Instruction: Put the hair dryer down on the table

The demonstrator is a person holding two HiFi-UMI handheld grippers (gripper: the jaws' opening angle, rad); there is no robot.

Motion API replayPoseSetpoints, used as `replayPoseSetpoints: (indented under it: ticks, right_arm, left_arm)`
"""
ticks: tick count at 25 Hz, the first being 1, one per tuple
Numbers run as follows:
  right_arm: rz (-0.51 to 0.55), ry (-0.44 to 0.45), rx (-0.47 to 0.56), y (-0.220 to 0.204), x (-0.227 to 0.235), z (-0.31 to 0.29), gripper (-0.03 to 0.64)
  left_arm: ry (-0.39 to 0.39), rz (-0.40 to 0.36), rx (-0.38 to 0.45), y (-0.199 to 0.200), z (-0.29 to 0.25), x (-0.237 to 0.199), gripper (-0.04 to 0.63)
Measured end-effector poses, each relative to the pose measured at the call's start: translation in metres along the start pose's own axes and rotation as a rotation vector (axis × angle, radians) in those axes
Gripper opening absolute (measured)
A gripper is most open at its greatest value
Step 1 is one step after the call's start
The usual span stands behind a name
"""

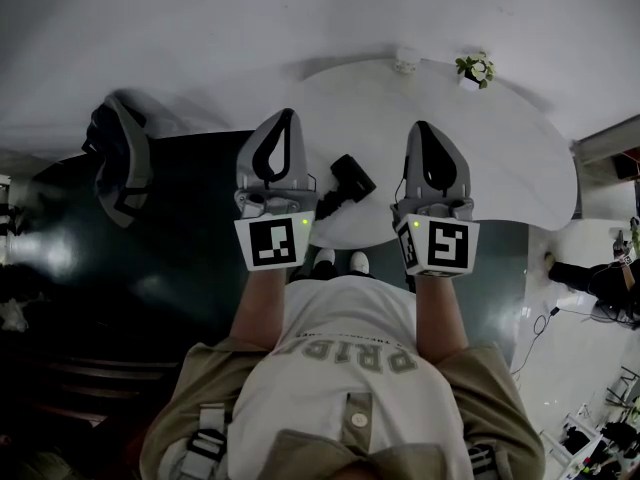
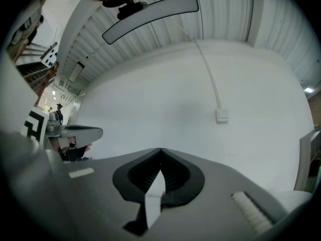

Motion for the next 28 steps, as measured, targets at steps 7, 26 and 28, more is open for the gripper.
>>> replayPoseSetpoints:
  ticks: [7, 26, 28]
  right_arm:
    - [0.023, -0.013, 0.005, 0.003, 0.004, -0.003, 0.005]
    - [0.085, 0.006, 0.003, 0.009, -0.002, -0.001, 0.003]
    - [0.090, 0.007, 0.004, 0.010, -0.003, 0.000, 0.003]
  left_arm:
    - [-0.005, -0.008, -0.003, -0.001, -0.004, 0.001, 0.006]
    - [-0.017, 0.004, -0.028, -0.007, -0.002, 0.002, 0.006]
    - [-0.019, 0.003, -0.027, -0.007, 0.000, 0.002, 0.006]
Point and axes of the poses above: the fingertips, and each gripper's own axes: z backward along the fingers, x to its right, y out of its top, the point moved 2 cm from there along z, backward along the fingers, and after that the axes turned 6 degrees about y, right-handed, at the moved point
